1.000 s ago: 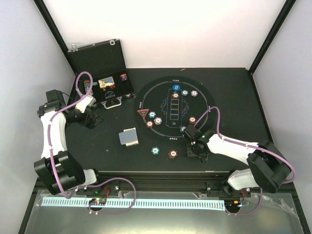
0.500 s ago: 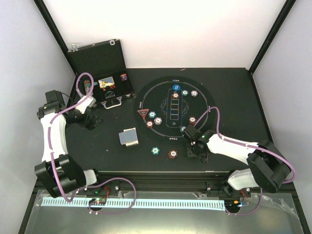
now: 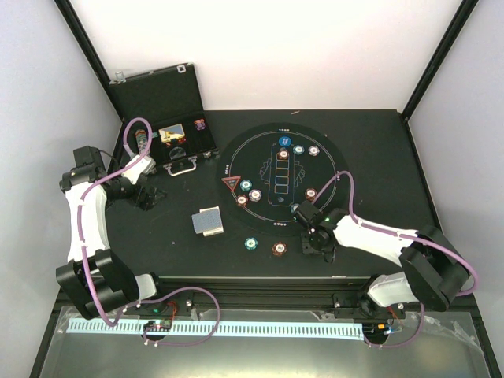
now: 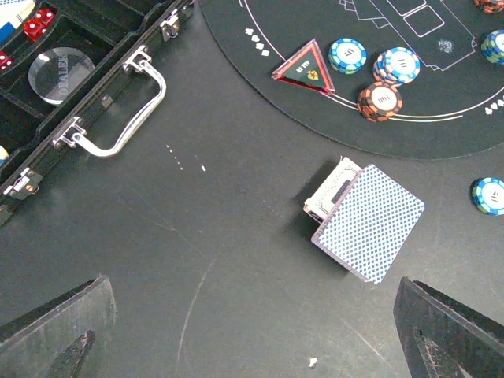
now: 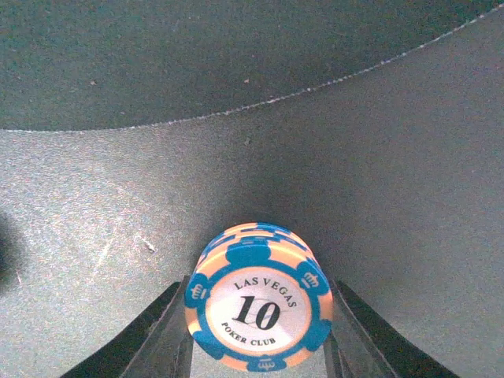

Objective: Distribute texas hold em gaming equipment

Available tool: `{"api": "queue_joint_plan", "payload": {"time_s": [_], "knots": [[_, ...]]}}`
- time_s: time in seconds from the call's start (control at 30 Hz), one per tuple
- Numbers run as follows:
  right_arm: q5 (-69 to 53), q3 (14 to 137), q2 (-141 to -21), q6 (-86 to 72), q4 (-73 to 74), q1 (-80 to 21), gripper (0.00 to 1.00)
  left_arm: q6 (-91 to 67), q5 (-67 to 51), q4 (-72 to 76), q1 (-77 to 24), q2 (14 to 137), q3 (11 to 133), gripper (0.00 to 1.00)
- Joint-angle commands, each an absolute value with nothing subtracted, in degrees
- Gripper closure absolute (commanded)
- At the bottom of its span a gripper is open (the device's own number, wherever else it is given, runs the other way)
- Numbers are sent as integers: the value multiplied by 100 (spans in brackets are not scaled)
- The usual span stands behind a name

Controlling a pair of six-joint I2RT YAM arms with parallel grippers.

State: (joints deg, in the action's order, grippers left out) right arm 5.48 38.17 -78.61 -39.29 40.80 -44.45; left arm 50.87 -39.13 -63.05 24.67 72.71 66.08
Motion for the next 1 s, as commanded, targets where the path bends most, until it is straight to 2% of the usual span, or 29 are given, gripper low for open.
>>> {"api": "queue_joint_plan", "payload": {"time_s": [0.0, 0.2, 0.4, 0.57, 0.73, 0.97], "knots": [[685, 4032, -7812, -3947, 4225, -4506, 69, 5262, -4133, -6448, 2470, 7137, 6671, 1], [910, 4440, -7638, -3856, 4631, -4511, 84, 5282, -4130, -6493, 2475, 7183, 6713, 1], [1320, 5303, -7719, -3462, 5050, -4142, 84, 5291, -4120, -6551, 2476, 7272, 6765, 1], [1287, 5862, -8008, -2889, 4791, -3013, 82, 5366, -4143, -6648, 2471, 7294, 6761, 1], [1318, 6342, -8804, -2543, 4452, -2313, 79, 5434, -4077, -6708, 2470, 7304, 6715, 1], [1058, 6407, -9718, -2461, 3949, -1996, 78, 5528, -3960, -6689, 2470, 7246, 6599, 1]]}}
